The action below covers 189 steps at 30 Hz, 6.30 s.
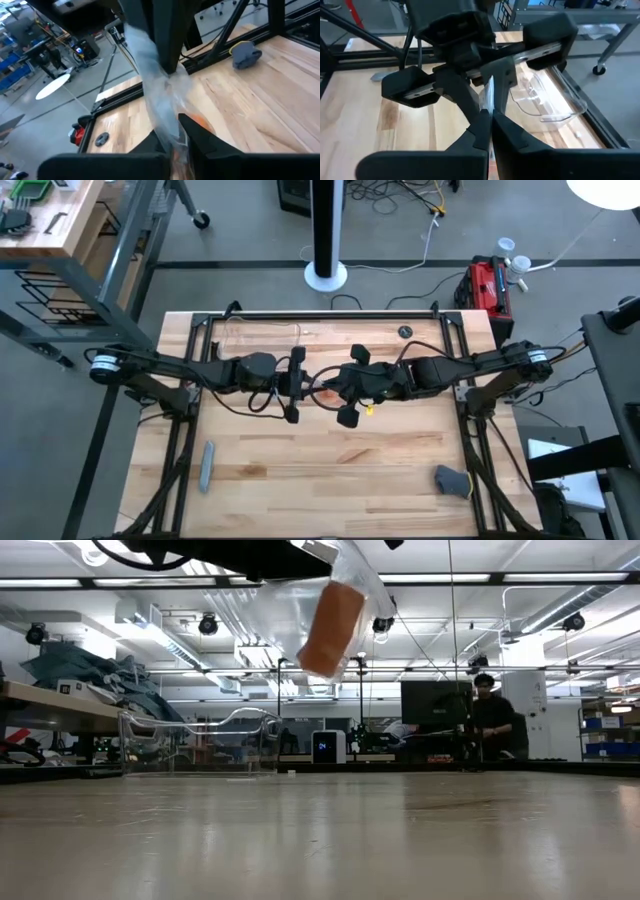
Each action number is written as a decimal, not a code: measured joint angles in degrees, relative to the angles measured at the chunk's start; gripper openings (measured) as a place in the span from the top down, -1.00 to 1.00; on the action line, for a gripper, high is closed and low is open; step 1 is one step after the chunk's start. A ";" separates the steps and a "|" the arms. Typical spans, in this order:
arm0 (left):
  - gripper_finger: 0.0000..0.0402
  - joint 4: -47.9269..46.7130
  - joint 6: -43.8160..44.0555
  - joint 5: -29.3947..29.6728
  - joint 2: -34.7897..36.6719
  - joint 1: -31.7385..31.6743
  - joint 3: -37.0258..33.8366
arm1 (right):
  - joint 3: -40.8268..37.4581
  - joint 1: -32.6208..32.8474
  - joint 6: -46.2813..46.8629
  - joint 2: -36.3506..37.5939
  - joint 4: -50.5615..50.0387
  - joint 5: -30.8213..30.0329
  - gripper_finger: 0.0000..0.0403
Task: Roll bandage
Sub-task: Close the transparent zip bag
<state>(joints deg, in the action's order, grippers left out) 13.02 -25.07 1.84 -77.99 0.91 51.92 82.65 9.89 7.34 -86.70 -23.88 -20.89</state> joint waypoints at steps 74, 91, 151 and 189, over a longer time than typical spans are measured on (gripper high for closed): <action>1.00 -5.77 -2.21 4.51 -0.03 -0.35 -0.31 | 11.65 -0.42 7.67 -7.12 -41.85 9.87 1.00; 1.00 -0.72 1.23 3.20 -0.05 -0.42 -0.37 | 10.03 1.32 10.83 2.76 -42.36 -1.67 0.61; 1.00 32.03 16.84 9.55 0.30 -1.16 -6.17 | -46.42 1.20 -7.79 25.35 53.79 -12.00 0.24; 1.00 37.91 16.96 9.16 0.30 -1.18 -8.15 | -46.18 1.20 -4.45 27.30 53.38 -7.10 0.02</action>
<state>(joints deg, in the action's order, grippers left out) 50.92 -8.11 11.00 -77.69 -0.27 43.77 36.47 11.09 2.89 -59.40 29.51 -27.99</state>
